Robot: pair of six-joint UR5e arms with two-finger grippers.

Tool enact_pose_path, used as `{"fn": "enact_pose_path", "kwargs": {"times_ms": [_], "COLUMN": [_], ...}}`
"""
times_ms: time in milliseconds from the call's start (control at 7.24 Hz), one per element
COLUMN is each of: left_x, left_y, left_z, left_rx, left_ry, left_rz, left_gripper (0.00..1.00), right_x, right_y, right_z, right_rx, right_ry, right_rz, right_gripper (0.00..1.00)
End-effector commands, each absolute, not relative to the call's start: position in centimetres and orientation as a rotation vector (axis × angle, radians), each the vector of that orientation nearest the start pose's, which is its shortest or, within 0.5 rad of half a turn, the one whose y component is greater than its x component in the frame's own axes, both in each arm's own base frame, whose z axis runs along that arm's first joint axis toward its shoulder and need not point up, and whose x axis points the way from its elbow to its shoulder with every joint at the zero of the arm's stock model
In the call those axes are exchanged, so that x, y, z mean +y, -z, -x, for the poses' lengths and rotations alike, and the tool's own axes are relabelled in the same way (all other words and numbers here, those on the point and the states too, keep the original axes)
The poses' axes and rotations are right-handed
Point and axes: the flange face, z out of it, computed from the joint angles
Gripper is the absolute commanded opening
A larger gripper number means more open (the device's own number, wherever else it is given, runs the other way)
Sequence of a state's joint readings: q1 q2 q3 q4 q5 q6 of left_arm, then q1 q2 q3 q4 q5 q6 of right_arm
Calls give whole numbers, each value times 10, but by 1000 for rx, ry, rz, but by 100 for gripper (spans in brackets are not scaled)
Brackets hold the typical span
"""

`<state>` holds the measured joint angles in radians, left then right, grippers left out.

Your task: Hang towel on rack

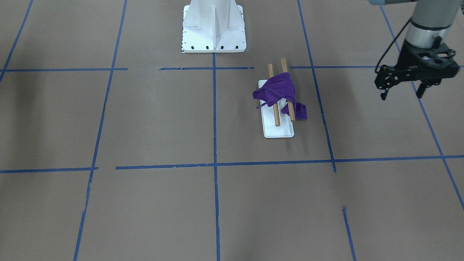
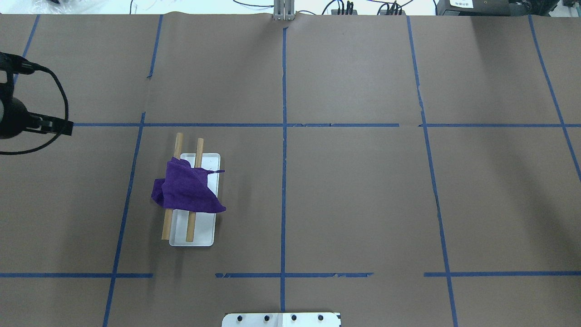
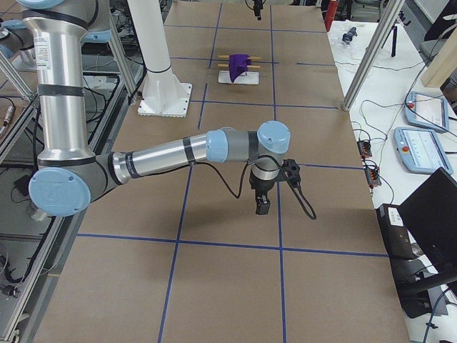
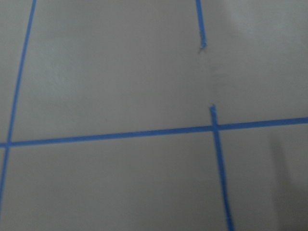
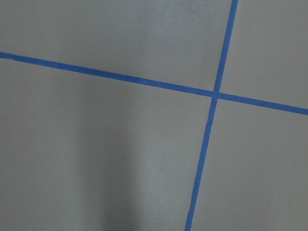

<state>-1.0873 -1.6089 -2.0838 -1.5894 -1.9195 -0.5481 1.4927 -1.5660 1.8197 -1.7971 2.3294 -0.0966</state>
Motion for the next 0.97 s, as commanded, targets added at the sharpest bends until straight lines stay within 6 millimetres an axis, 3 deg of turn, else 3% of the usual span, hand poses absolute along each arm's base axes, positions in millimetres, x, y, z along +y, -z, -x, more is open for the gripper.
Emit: {"fn": "enact_pose_path", "kwargs": {"times_ms": [0,138,276,415,553,829], "left_x": [-509,-512,-512,-507,-505,-499], "left_y": [-480,-524,-577,-614,-619,-628], "left_z": [-33,8,44,81,85,82], "left_rx": [615,630,627,647,682,716], "left_ry": [-128,-152,-165,-147,-127,-81], "left_rz": [-260,-221,-177,-154,-142,-35], "left_gripper": [100,100,100,100,100,100], "right_x": [-489,-491,-488,-488,-486,-484], "right_y": [-568,-560,-567,-593,-609,-622], "right_z": [-30,-26,-26,-26,-26,-29], "right_rx": [-801,-854,-850,-856,-855,-841], "right_ry": [168,174,169,151,138,144], "right_rz": [-37,-48,-34,14,43,28], "right_gripper": [100,100,100,100,100,100]}}
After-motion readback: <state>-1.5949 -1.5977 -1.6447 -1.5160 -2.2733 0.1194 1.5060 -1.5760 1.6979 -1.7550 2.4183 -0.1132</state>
